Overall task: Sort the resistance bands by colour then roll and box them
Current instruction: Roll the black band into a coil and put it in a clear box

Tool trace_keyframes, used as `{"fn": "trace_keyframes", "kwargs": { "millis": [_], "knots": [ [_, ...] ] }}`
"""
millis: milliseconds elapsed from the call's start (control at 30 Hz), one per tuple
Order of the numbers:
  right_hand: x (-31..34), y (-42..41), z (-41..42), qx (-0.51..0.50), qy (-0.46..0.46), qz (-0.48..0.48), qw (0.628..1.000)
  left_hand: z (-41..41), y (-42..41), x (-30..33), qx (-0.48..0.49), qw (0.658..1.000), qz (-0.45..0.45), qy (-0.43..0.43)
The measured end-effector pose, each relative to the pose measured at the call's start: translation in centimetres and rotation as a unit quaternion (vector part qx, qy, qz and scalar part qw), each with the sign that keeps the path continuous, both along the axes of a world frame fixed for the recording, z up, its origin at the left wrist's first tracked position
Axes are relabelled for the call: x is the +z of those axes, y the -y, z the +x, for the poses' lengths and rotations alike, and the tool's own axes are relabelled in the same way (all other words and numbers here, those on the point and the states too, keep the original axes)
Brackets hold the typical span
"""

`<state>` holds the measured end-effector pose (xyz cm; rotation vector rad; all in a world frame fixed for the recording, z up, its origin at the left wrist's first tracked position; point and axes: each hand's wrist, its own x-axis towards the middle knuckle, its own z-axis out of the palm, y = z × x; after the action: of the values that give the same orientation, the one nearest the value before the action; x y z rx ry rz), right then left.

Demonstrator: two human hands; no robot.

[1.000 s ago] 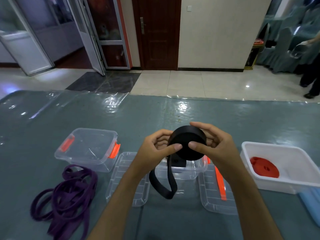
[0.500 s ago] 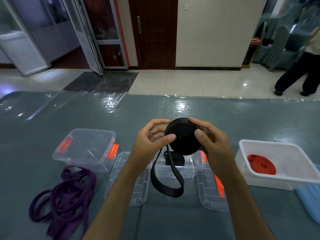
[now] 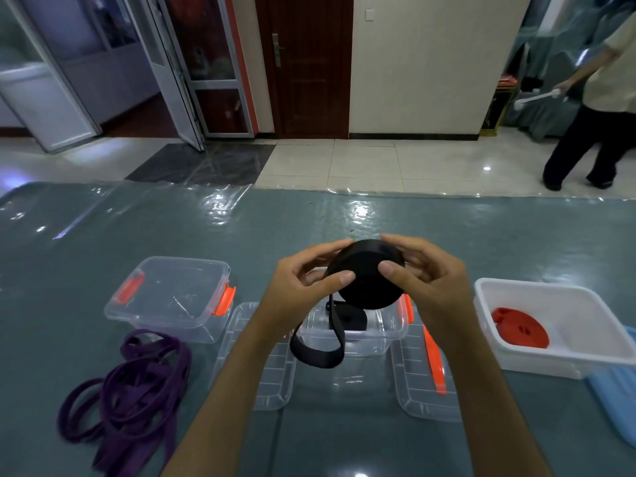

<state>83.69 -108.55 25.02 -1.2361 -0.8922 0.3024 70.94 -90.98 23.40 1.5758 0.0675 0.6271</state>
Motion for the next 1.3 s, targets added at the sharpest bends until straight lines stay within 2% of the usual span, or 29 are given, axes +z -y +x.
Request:
{"fn": "trace_keyframes", "kwargs": {
  "millis": [100,233,300,400,500,633,833,1033,1200,1300],
  "knots": [
    [-0.6,-0.2,-0.2,-0.009,-0.022,-0.008,1.0,-0.1,-0.3,0.1,0.017,1.0,0.006,-0.001],
    [-0.9,0.3,0.2,0.053,-0.06,-0.067,0.995,0.2,0.0,-0.1,0.059,0.998,0.037,0.008],
    [-0.8,0.8,0.4,0.071,-0.041,-0.073,0.994,0.0,0.2,-0.5,0.045,0.999,0.027,0.008],
    [-0.9,1.0,0.3,0.022,0.009,-0.042,0.999,-0.4,0.2,-0.7,0.01,1.0,0.01,0.0],
    [-1.4,0.8,-0.1,0.018,-0.041,-0.023,0.999,-0.5,0.1,-0.4,0.013,1.0,0.004,0.001],
    [-1.6,0.9,0.2,0.082,-0.082,-0.068,0.991,-0.3,0.7,0.0,0.061,0.998,0.023,0.001],
    [-1.9,1.2,0.0,-0.015,-0.056,-0.013,0.998,-0.3,0.5,-0.6,-0.012,0.999,0.013,-0.031],
    [-2.3,1.6,-0.1,0.056,-0.092,-0.051,0.993,0.5,1.6,-0.8,0.041,0.999,0.006,0.005],
    [-2.4,1.4,-0.3,0.015,-0.075,-0.003,0.997,0.1,1.4,-1.2,-0.011,1.0,-0.016,-0.021],
    [-2.4,1.2,-0.2,0.015,-0.095,-0.028,0.995,0.2,1.1,-1.2,0.003,1.0,-0.022,-0.016]
  ]
}}
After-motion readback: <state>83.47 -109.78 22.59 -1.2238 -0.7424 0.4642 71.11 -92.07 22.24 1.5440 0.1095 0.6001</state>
